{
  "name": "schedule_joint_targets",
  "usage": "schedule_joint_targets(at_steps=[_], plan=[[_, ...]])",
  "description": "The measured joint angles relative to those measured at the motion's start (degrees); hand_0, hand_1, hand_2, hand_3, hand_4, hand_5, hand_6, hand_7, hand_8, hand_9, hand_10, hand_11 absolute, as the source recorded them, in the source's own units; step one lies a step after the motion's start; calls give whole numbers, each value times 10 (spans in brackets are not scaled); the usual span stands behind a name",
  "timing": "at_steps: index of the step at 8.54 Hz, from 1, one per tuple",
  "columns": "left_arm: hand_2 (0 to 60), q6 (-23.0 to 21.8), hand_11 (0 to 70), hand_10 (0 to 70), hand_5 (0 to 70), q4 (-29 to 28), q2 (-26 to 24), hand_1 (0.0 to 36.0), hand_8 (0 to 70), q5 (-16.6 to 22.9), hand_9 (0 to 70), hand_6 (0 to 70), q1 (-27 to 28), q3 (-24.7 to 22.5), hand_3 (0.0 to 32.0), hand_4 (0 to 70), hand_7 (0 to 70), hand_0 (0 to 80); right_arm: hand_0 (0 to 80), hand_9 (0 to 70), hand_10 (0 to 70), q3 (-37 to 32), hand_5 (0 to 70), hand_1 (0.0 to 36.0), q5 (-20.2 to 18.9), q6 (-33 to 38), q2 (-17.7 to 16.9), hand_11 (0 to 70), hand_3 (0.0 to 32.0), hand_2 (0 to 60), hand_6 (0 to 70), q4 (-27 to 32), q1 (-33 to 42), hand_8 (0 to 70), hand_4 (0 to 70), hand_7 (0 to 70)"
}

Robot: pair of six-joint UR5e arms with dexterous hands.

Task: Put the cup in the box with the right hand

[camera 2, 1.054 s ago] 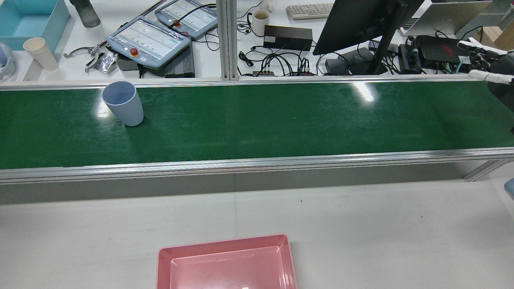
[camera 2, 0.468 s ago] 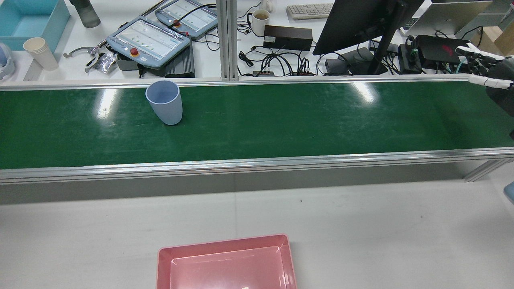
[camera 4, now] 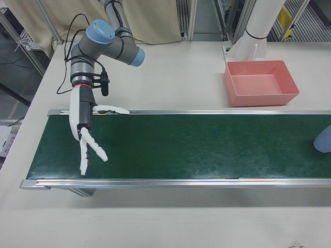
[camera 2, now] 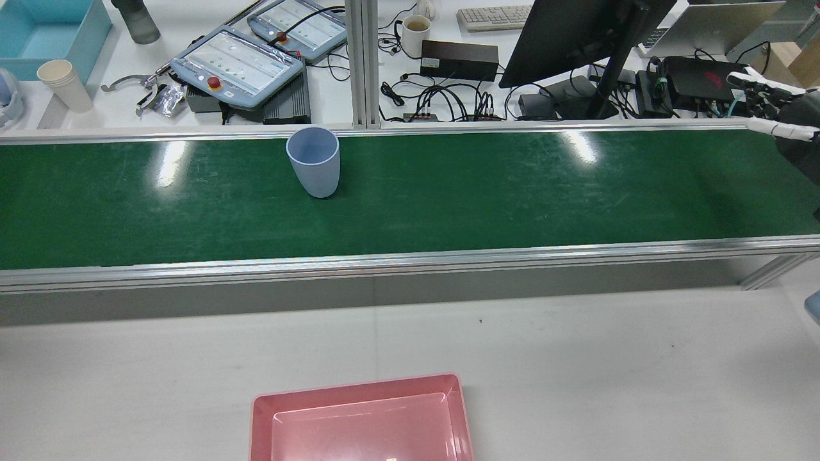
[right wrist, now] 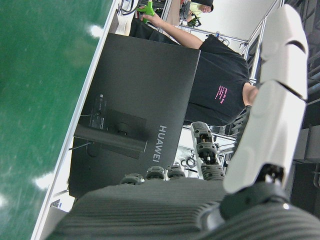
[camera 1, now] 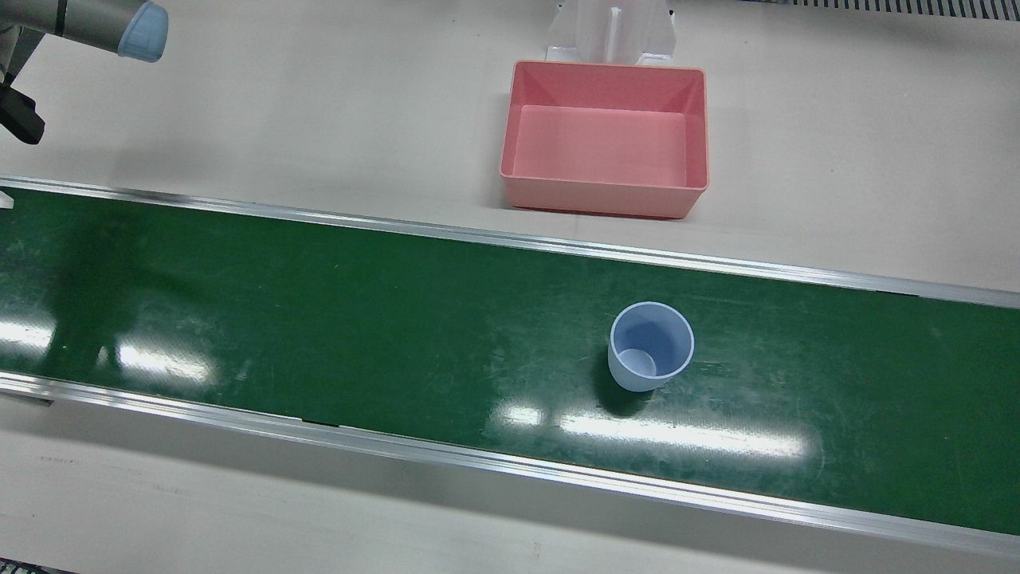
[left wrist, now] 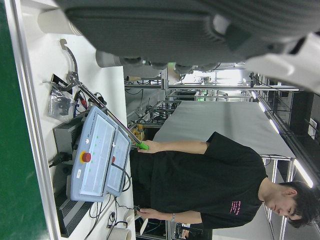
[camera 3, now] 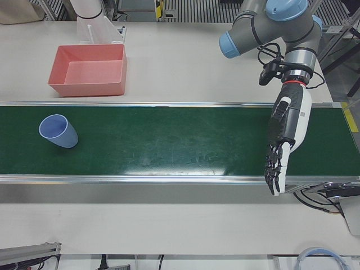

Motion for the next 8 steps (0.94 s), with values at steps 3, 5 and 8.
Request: schedule_joint_targets(at_steps=[3,5,8], plan=[[0,0,0,0,0,-1,0,0,0,0,0,0,0,1,0,0,0,0,470,16,0,18,50,173,0,0,-17,0,0,131,24,0,1,28,0,45],[0,0,0,0,0,-1,0,0,0,0,0,0,0,1,0,0,0,0,468,18,0,21,50,172,0,-1,-20,0,0,133,24,0,0,28,0,44],[0,0,0,0,0,-1,0,0,0,0,0,0,0,1,0,0,0,0,468,18,0,22,49,170,0,0,-22,0,0,138,25,0,1,28,0,50]])
